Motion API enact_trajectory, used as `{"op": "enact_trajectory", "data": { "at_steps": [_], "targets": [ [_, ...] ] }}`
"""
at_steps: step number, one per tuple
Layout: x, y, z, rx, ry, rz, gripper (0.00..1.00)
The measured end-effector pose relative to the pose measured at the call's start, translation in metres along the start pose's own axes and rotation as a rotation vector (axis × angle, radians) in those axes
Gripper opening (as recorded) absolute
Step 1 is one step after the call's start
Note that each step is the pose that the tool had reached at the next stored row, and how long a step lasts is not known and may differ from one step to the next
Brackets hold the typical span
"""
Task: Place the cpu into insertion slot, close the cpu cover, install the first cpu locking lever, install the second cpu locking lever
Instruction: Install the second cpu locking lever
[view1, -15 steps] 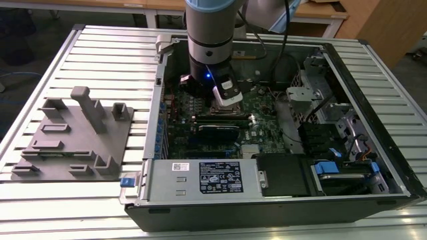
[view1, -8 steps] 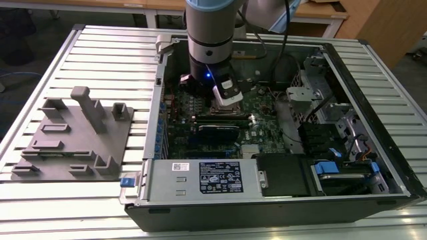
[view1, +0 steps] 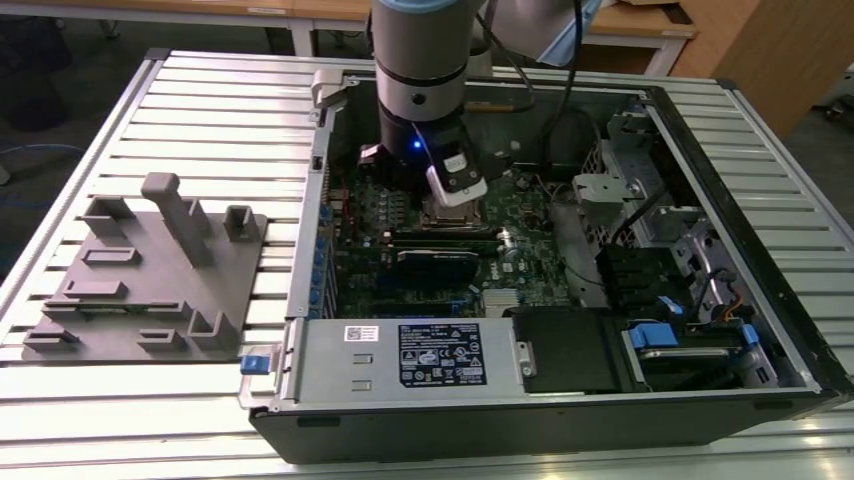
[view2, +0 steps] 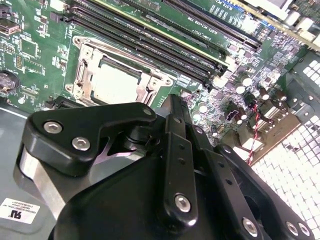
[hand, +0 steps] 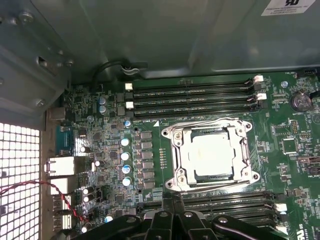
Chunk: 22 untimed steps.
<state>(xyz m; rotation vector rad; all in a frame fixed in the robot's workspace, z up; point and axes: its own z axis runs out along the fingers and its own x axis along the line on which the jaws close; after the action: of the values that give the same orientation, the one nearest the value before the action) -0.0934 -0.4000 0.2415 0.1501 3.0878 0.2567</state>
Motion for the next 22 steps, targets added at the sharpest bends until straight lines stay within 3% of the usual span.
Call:
{"op": "enact_trajectory", "data": {
  "at_steps": [7,12,19,22],
  "targets": [
    [0.0005,0.0085,0.0014,0.0112,-0.0013,0.001,0.1],
    [-0.0014,0.0137,0.0026,0.0317,-0.0032,0.0,0.1],
    [-0.0084,0.0221,0.0056,0.0524,-0.0054,0.001,0.1],
    [-0.0123,0.0247,0.0068,0.0694,-0.0074,0.002,0.1]
  ]
}}
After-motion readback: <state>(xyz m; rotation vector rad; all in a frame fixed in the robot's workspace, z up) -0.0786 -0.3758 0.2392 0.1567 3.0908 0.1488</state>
